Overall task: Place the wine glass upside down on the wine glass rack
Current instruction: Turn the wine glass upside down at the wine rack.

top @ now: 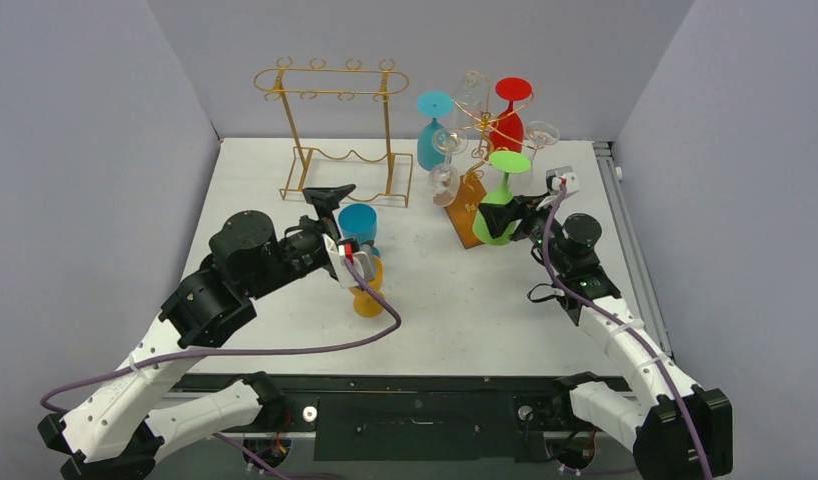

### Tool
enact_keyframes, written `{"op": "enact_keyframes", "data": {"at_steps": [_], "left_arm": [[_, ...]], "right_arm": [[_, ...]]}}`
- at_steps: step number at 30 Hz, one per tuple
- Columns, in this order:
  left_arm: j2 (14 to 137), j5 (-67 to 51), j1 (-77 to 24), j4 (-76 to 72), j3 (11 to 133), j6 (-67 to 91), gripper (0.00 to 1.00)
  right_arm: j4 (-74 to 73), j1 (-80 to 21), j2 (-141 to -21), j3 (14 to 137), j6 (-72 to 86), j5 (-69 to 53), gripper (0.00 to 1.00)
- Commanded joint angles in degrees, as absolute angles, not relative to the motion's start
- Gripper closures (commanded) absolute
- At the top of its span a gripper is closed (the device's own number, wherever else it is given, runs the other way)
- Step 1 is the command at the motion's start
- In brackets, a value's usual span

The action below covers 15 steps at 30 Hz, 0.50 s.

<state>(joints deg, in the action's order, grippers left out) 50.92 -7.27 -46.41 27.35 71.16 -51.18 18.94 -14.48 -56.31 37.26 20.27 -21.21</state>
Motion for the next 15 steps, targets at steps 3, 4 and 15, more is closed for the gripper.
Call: {"op": "enact_keyframes", "data": {"at_steps": [3, 4, 15], "left_arm": [[49.7, -7.1, -46.7, 27.7, 72.0, -49.2, 0.03], [49.7, -7.1, -46.7, 27.7, 71.9, -49.1, 0.03], [49.7, -7.2, -46.6, 27.2, 71.4, -48.5, 0.03]], "right_arm": [[27.8, -13.0, -60.4, 40.5, 22.5, -21.1, 0.43], [27.9, -12.7, -60.9, 40.9, 22.6, -21.2, 0.43], [31.2, -10.6, -65.6, 43.8, 24.8, -22.3, 0.45]]}}
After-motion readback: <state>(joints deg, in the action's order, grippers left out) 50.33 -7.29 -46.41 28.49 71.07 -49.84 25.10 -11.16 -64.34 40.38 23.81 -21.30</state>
